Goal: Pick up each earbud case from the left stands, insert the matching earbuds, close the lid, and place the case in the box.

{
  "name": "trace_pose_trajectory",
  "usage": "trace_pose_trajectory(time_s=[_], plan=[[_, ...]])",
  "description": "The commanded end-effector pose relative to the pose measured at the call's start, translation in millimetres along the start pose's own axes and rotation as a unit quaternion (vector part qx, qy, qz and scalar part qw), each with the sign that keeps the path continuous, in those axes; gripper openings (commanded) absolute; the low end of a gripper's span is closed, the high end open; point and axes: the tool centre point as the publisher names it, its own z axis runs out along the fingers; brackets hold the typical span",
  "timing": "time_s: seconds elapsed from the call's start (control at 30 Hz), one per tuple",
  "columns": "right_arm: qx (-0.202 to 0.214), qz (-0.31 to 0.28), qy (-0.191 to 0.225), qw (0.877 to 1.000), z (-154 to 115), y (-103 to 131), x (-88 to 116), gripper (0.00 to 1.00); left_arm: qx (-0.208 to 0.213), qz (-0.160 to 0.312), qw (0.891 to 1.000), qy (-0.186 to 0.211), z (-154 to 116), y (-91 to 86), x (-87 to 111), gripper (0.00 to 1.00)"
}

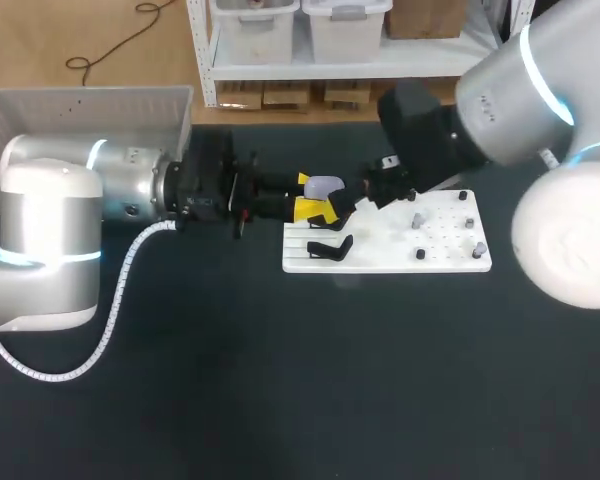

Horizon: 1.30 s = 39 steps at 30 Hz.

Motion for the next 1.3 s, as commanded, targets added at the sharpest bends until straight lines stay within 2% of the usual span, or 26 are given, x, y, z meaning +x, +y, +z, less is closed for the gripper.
trace_pose_trajectory(time_s=[0.03,0.67,1.3], plan=[[0.003,0.015,0.004,1.000,9.4,-6.7,-7.9,1.00,-0.002,0.001,1.000,-0.001,-0.1,-1.3,0.6,0.00],[0.013,0.043,0.005,0.999,19.4,-27.9,-12.2,1.00,-0.002,0.001,1.000,-0.001,-0.1,-1.3,0.6,0.00],[0.020,0.051,-0.004,0.998,20.2,-36.7,-18.7,1.00,-0.002,0.001,1.000,-0.001,-0.1,-1.3,0.6,0.00]])
